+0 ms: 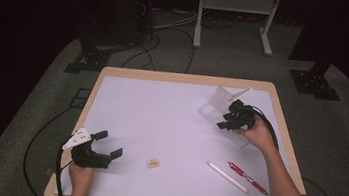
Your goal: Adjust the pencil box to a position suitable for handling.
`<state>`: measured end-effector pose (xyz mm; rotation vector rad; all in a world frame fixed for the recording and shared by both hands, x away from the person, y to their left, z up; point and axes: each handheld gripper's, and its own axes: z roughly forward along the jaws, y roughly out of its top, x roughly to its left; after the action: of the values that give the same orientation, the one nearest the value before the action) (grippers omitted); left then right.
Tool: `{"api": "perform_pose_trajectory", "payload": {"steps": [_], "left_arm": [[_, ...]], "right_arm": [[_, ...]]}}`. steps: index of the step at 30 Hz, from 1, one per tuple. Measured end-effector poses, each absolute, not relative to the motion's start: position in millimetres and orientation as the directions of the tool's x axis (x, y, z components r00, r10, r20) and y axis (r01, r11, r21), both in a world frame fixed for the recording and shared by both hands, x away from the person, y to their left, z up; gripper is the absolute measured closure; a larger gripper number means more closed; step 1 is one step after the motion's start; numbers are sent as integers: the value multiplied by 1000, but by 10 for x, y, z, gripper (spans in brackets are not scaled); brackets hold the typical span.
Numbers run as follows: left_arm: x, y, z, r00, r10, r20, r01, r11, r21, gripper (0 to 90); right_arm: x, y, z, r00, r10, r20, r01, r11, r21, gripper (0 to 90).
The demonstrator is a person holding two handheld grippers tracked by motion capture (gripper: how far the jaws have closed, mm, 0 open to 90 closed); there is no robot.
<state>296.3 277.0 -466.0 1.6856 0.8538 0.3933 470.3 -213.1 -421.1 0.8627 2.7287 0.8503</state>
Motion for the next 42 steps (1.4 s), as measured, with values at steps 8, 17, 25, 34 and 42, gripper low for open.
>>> {"api": "perform_pose_trajectory", "payload": {"steps": [8, 17, 25, 34, 42], "left_arm": [[2963, 2768, -4661, 680, 712, -176, 333, -86, 939, 0], [2961, 2770, -4660, 681, 710, -178, 334, -85, 939, 0], [2959, 2771, -4659, 682, 709, -180, 335, -83, 939, 0], [2961, 2776, -4661, 681, 709, -181, 334, -81, 939, 0], [2963, 2780, -4660, 681, 710, -182, 335, -80, 939, 0]], "right_arm": [[4680, -2126, -4277, -827, 562, 15, 482, 695, 533, 542], [4688, -2025, -4380, -837, 546, -14, 478, 744, 467, 667], [4690, -2012, -4406, -843, 537, -19, 473, 760, 446, 749], [4681, -1985, -4445, -850, 527, -30, 465, 775, 427, 785], [4670, -1991, -4445, -856, 514, -48, 448, 786, 426, 848]]}}
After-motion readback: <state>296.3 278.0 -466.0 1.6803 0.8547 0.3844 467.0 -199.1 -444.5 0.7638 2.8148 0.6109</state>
